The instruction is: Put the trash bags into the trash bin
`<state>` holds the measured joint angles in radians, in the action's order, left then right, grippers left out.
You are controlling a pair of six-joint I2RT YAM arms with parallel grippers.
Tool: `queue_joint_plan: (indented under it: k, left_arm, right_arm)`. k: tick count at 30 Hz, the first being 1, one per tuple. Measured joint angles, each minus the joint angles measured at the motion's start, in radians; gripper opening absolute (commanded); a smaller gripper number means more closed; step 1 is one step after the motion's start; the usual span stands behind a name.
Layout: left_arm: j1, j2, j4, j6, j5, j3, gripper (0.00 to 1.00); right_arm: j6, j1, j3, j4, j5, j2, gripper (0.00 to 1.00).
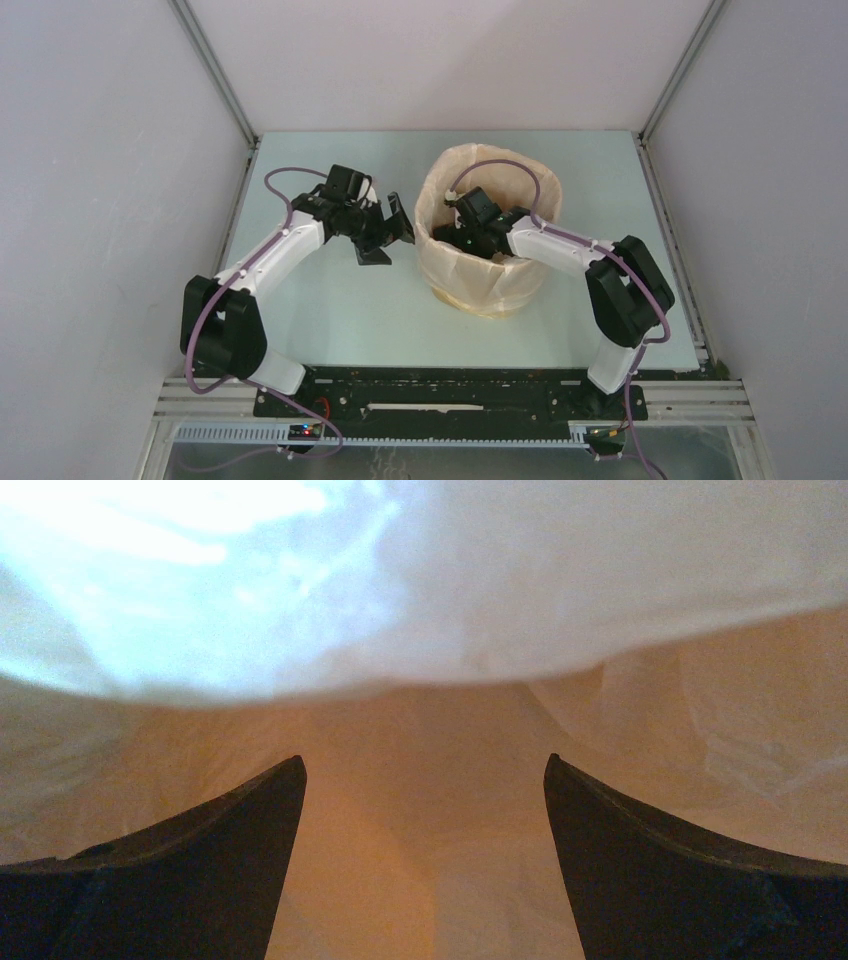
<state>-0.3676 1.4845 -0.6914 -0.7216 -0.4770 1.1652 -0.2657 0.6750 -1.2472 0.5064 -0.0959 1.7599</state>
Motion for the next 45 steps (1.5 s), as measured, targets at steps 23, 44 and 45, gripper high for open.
queue_joint_plan:
  k: [23,44,45]
  left_arm:
    - [-0.001,-0.002,0.015,0.021,-0.007,-0.014,1.00]
    - [-0.004,-0.014,-0.005,0.041,0.002,-0.013,1.00]
    - [-0.004,-0.010,-0.003,0.040,0.002,-0.013,1.00]
  right_arm:
    - [0.071,-0.090,-0.160,0.020,0.097,-0.069,0.98]
    - [0.115,-0.029,-0.045,0.060,0.199,-0.241,0.99]
    - [0.115,-0.030,-0.039,0.059,0.199,-0.241,0.99]
